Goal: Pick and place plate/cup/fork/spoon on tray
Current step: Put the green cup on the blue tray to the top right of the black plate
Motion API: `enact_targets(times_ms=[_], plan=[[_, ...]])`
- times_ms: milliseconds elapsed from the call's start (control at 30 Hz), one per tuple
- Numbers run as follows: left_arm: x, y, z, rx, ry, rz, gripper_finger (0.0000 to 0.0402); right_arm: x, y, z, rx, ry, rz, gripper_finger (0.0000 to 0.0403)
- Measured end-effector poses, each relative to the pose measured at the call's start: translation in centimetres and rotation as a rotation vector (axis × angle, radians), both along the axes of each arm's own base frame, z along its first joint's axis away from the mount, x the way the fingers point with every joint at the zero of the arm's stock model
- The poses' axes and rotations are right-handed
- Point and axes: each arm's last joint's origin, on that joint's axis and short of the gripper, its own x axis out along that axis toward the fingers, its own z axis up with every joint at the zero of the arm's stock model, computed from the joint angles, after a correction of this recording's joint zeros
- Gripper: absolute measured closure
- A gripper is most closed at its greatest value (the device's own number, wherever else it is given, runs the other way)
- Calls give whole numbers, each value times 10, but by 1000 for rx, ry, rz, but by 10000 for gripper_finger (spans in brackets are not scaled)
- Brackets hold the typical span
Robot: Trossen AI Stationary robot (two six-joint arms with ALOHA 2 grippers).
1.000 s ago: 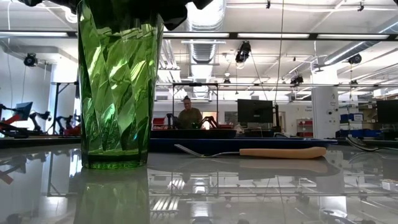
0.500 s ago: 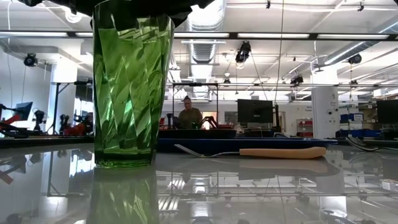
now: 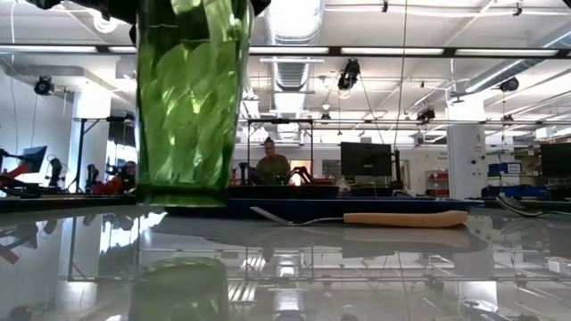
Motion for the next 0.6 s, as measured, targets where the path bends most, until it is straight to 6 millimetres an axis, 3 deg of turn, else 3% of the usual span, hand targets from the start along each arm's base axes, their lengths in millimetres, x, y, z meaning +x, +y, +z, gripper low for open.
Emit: enact_targets(times_ms=[167, 367, 600], plan=[[0, 0, 0, 0, 0, 0, 378, -5, -2, 14, -14, 59, -16, 394], [0, 0, 0, 4, 3, 0, 378, -17, -7, 45, -23, 99, -69, 394], [0, 0, 0, 17, 10, -1, 378, -48, -21, 84, -110, 103, -221, 394]])
